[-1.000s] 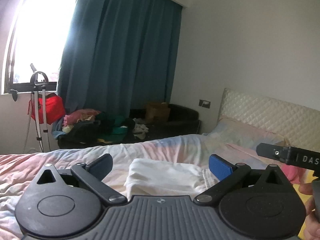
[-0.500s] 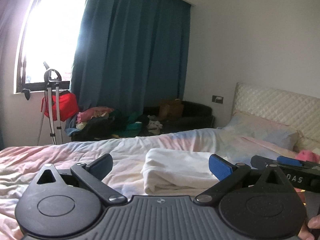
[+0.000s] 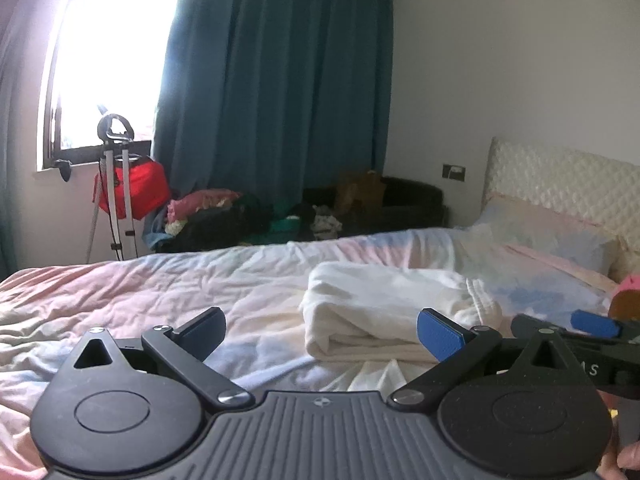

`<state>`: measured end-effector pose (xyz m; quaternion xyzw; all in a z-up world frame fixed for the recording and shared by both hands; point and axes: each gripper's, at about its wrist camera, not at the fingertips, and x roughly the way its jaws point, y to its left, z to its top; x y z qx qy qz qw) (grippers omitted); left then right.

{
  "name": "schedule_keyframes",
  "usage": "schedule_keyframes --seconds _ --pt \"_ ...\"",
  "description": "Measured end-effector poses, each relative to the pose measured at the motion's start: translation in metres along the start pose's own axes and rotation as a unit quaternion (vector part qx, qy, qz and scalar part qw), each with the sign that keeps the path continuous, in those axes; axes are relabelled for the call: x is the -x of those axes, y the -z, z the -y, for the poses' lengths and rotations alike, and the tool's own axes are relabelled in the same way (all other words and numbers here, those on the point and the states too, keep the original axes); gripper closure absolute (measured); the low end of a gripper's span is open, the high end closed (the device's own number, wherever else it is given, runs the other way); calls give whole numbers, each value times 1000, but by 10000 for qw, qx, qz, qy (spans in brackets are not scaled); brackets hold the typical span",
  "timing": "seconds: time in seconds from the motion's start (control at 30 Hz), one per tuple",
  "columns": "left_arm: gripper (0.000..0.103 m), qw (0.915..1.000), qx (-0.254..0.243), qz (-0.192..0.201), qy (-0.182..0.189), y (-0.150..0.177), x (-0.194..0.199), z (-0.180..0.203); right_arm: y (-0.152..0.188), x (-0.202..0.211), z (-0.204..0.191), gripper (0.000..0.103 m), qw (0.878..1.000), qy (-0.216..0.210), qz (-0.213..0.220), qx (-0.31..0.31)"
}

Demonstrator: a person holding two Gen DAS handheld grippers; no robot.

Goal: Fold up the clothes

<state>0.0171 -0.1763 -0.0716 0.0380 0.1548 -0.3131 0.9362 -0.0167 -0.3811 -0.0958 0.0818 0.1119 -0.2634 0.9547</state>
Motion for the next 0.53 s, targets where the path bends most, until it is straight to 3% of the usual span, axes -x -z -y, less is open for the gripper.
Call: schedule_keyframes --seconds 0.53 --pt "0 9999 -78 -78 -35 10 -2 2 2 -3 -8 17 9997 151 -153 150"
